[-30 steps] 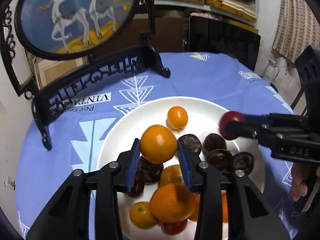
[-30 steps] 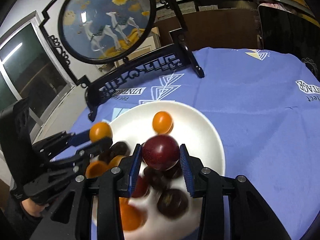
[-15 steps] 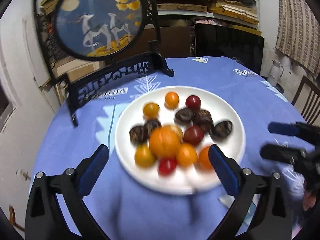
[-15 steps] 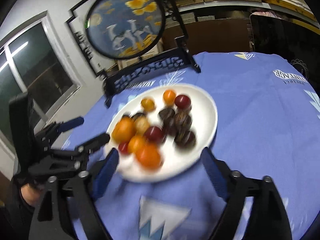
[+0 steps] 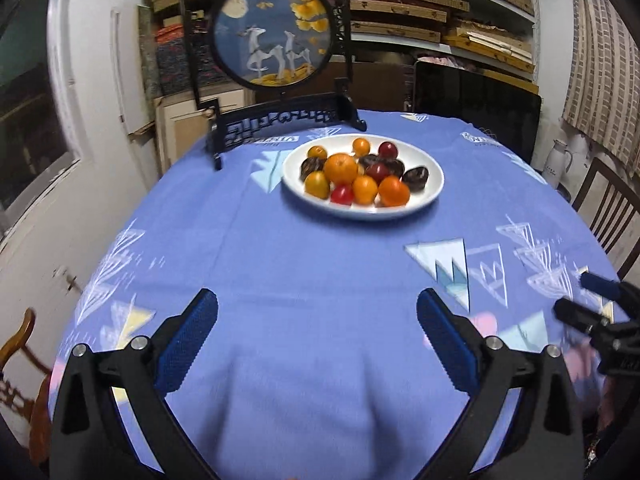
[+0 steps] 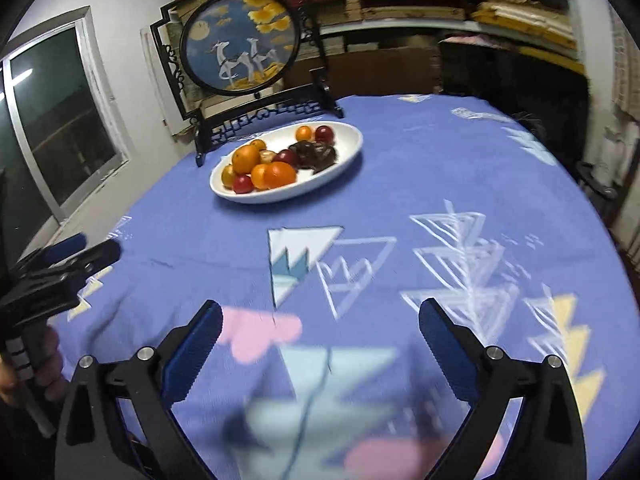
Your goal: Organize fruits
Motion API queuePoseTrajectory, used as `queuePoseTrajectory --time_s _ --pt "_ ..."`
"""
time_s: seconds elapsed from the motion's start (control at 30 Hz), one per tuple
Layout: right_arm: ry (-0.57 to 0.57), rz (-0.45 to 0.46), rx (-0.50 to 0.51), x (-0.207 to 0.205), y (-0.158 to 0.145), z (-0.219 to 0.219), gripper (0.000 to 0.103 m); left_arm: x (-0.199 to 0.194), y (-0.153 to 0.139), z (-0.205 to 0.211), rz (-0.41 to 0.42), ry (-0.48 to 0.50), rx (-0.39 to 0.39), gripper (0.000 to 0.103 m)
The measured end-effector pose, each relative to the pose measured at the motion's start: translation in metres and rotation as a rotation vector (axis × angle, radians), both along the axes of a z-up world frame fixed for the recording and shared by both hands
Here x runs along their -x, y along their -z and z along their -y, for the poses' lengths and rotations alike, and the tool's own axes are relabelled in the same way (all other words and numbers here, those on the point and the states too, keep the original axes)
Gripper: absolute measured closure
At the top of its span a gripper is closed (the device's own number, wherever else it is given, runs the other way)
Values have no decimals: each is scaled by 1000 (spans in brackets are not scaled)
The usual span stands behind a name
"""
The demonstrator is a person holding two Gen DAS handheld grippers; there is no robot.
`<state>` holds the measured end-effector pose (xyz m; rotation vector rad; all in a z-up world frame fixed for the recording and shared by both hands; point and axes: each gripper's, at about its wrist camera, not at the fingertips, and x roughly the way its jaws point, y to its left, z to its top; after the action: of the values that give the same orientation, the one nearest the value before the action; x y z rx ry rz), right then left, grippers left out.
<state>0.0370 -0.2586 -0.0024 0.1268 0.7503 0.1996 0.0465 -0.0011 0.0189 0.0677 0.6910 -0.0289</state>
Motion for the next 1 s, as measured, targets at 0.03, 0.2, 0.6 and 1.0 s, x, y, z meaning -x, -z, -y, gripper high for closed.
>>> queuePoseTrajectory --time_s 0.03,0.2,0.6,1.0 --pt "12 11 13 9 -3 1 4 10 0 -1 1 -9 -4 5" --pt "15 89 -1 58 -27 5 4 60 -12 -6 42 -27 -17 5" --pt "50 204 4 132 -60 1 4 143 -47 -2 165 -7 -23 5" --pt "30 255 33 156 -73 -9 4 163 -58 -1 195 -7 -18 5"
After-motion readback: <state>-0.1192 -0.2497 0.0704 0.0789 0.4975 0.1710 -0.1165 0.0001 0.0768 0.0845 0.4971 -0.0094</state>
